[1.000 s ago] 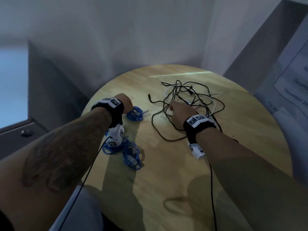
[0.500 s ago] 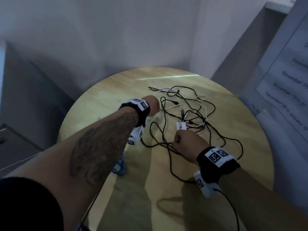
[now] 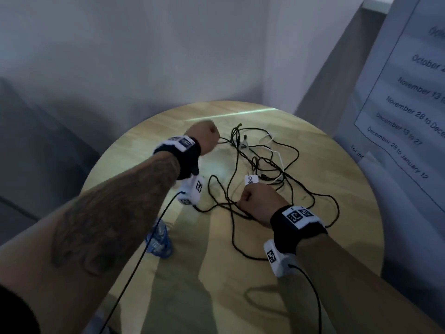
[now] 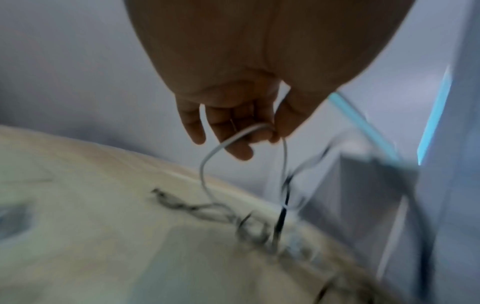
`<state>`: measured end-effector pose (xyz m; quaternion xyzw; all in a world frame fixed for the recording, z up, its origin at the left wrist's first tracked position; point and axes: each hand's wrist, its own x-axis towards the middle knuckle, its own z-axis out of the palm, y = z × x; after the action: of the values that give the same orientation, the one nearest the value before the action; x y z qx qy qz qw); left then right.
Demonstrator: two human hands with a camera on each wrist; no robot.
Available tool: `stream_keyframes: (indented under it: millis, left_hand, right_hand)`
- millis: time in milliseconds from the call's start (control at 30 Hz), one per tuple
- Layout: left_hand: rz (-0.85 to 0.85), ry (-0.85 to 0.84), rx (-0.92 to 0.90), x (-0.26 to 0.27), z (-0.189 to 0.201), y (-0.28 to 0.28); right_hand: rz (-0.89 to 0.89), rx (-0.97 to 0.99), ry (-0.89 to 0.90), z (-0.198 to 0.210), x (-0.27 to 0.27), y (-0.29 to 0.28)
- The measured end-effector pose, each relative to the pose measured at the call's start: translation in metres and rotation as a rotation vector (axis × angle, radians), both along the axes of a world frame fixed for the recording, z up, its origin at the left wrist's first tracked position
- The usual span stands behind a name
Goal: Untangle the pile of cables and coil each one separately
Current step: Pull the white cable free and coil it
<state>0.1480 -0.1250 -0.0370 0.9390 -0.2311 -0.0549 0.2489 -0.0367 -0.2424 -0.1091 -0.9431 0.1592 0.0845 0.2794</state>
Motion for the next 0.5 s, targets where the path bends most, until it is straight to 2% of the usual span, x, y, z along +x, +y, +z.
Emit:
stream_keyframes:
  millis: [133, 200, 267, 367, 433, 500]
  left_hand:
    - [0.204, 0.252, -0.766, -0.001, 0.068, 0.017]
    - [0.21, 0.331, -0.963, -0.007, 0.102, 0.024]
    - [0.151, 0.331, -1.029, -0.018, 0.134, 0.033]
    - [0.058, 0.295, -1.061, -0.033, 0.171, 0.042]
    - [0.003, 0.284, -1.034, -0.048, 0.189, 0.044]
    - [-0.081, 0.275, -0.959, -0.063, 0.204, 0.045]
  right_hand:
    - [0.005, -0.013, -0.024, -0.002, -0.004, 0.001]
    - [-0.008, -0.016, -0.04, -0.002, -0.007, -0.001]
    - [-0.12, -0.013, -0.145, 0.012, -0.014, -0.005]
    - [-0.365, 0.107, -0.54, 0.058, -0.02, -0.01]
    - [-0.399, 0.264, -0.768, 0.099, -0.019, -0.001]
    - [-0.336, 0.335, -0.908, 0.141, -0.014, 0.014]
